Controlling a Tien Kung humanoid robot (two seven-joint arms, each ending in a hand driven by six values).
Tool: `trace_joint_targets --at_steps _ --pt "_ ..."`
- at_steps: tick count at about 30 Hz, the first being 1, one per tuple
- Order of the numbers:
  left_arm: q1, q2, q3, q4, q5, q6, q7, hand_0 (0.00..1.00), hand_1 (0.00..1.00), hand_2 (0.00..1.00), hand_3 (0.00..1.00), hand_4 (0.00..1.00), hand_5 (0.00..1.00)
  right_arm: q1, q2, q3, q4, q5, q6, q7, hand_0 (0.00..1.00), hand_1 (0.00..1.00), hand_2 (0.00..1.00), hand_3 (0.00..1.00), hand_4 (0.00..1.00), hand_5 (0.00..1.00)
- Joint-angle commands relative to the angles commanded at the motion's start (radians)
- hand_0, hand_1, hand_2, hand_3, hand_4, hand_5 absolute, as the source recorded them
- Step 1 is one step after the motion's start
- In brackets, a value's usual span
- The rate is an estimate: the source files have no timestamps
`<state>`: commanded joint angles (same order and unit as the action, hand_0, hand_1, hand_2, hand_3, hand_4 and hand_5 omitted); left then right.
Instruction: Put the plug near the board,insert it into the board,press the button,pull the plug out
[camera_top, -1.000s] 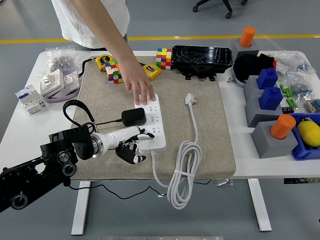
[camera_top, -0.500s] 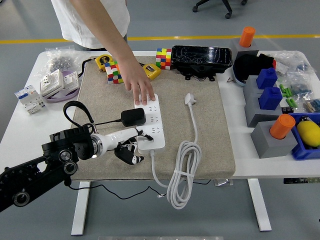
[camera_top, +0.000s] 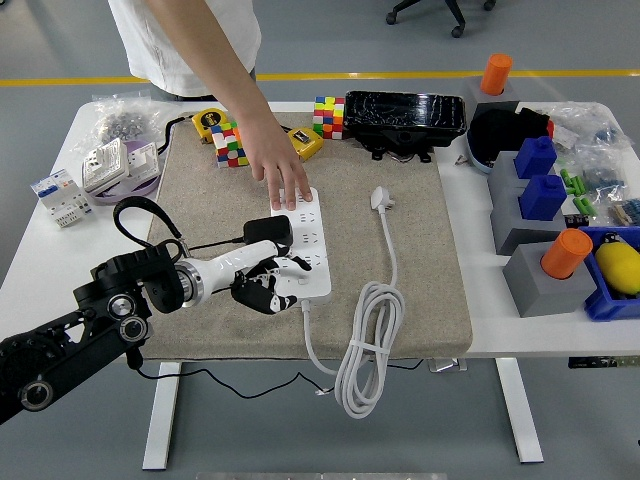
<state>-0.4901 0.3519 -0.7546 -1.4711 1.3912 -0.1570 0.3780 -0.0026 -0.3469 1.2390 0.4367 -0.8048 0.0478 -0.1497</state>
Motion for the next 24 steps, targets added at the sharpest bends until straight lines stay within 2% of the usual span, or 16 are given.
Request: trace_joint_targets --at_steps 1,2,7,8,13,14,24 --pt "0.005 0.000 -0.009 -0.002 -0.004 0.027 -0.025 0.126 0.051 0.157 0.746 0.773 0.015 -0.001 0.001 0.001 0.000 0.000 0.000 0.000 0.743 0.714 0.716 0.718 0.994 0.655" --pt "0.009 -0.001 -0.018 -0.003 -0.007 0.043 -0.042 0.197 0.116 0.221 0.833 0.762 0.056 -0.001 0.002 0.001 -0.001 0.000 0.000 0.000 0.743 0.714 0.716 0.717 0.994 0.655" --pt "0.024 -0.002 -0.065 -0.013 -0.004 0.060 -0.054 0.197 0.116 0.221 0.833 0.762 0.056 0.001 0.005 0.004 -0.001 0.000 0.000 0.000 0.743 0.714 0.716 0.717 0.994 0.655" --pt "0.025 -0.001 -0.070 -0.014 -0.004 0.062 -0.056 0.228 0.181 0.352 0.649 0.756 0.103 0.001 0.006 0.005 -0.001 0.000 0.000 0.000 0.743 0.714 0.716 0.719 0.994 0.655" --pt "0.033 -0.001 -0.093 -0.015 -0.005 0.089 -0.079 0.228 0.181 0.352 0.649 0.756 0.103 0.003 0.006 0.007 0.000 -0.001 0.000 0.001 0.743 0.714 0.716 0.719 0.994 0.655" --pt "0.034 -0.002 -0.096 -0.015 -0.006 0.091 -0.080 0.262 0.250 0.386 0.612 0.752 0.127 0.003 0.006 0.007 0.000 -0.001 -0.001 0.000 0.743 0.713 0.716 0.717 0.994 0.655" --pt "0.042 -0.001 -0.124 -0.019 0.002 0.094 -0.078 0.287 0.281 0.402 0.611 0.742 0.141 0.001 0.007 0.008 0.000 -0.001 -0.001 0.000 0.743 0.714 0.716 0.719 0.994 0.656"
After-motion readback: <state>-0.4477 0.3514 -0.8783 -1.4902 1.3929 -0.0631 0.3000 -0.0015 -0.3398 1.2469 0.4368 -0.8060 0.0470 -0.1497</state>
